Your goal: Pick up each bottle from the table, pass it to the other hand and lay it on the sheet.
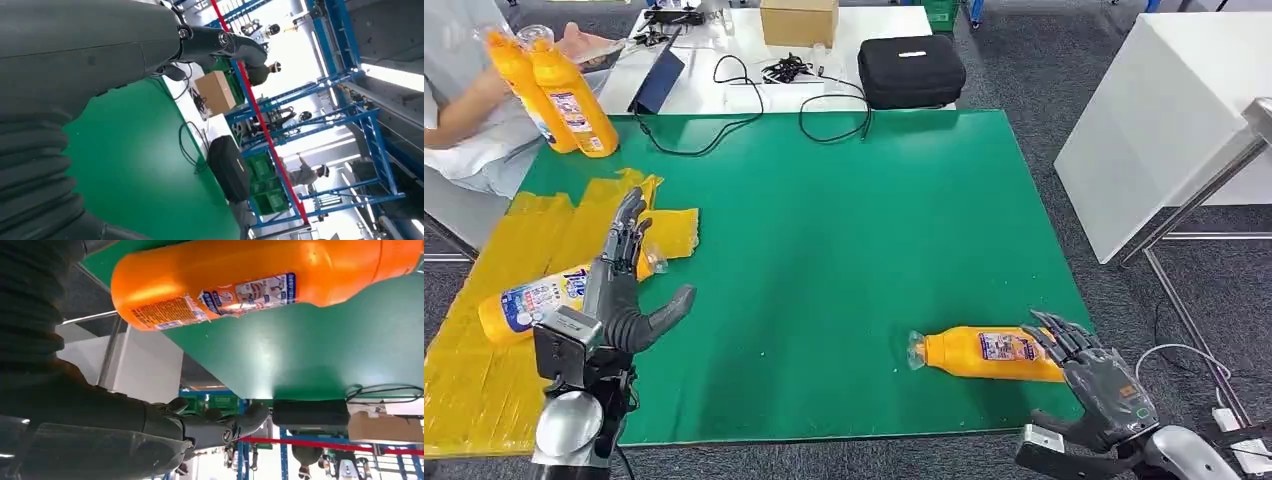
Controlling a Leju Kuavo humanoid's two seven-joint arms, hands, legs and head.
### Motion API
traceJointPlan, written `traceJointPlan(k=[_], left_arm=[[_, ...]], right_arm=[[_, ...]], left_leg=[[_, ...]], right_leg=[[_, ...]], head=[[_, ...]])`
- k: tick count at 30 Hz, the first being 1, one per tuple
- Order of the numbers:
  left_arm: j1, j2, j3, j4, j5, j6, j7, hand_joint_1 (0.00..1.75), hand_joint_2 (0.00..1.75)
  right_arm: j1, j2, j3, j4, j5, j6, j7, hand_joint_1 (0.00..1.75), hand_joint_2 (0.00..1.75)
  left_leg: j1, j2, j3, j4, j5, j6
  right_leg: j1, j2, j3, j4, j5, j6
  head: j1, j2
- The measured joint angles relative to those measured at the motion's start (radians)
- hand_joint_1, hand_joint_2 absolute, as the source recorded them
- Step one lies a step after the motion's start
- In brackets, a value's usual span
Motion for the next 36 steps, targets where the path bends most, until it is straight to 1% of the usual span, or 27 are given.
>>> traceJointPlan(k=[4,8,17,28,36], left_arm=[[0.005,-0.003,-0.006,0.0,-0.005,0.005,0.005,0.0,1.75],[0.014,-0.008,-0.014,0.0,-0.014,0.011,0.013,0.0,1.75],[0.023,-0.013,-0.019,0.0,-0.015,0.011,0.014,0.0,1.75],[0.024,-0.014,-0.024,0.0,-0.015,0.012,0.016,0.0,1.75],[0.024,-0.024,-0.032,0.0,-0.016,0.011,0.025,0.0,1.75]], right_arm=[[-0.005,0.002,-0.005,0.009,0.024,-0.011,0.035,0.0,1.75],[-0.037,0.025,-0.005,0.043,0.081,-0.035,0.069,0.0,1.75],[-0.079,0.072,-0.003,0.094,0.093,-0.037,0.072,0.0,1.75],[-0.084,0.088,-0.003,0.113,0.096,-0.04,0.072,0.0,1.75],[-0.145,0.146,0.023,0.182,0.178,-0.071,0.103,0.0,1.75]], left_leg=[[0.0,0.0,0.0,0.0,0.0,0.0],[0.0,0.0,0.0,0.0,0.0,0.0],[0.0,0.0,0.0,0.0,0.0,0.0],[0.0,0.0,0.0,0.0,0.0,0.0],[0.0,0.0,0.0,0.0,0.0,0.0]], right_leg=[[0.0,0.0,0.0,0.0,0.0,0.0],[0.0,0.0,0.0,0.0,0.0,0.0],[0.0,0.0,0.0,0.0,0.0,0.0],[0.0,0.0,0.0,0.0,0.0,0.0],[0.0,0.0,0.0,0.0,0.0,0.0]], head=[[0.0,0.0],[0.0,0.0],[0.0,0.0],[0.0,0.0],[0.0,0.0]])
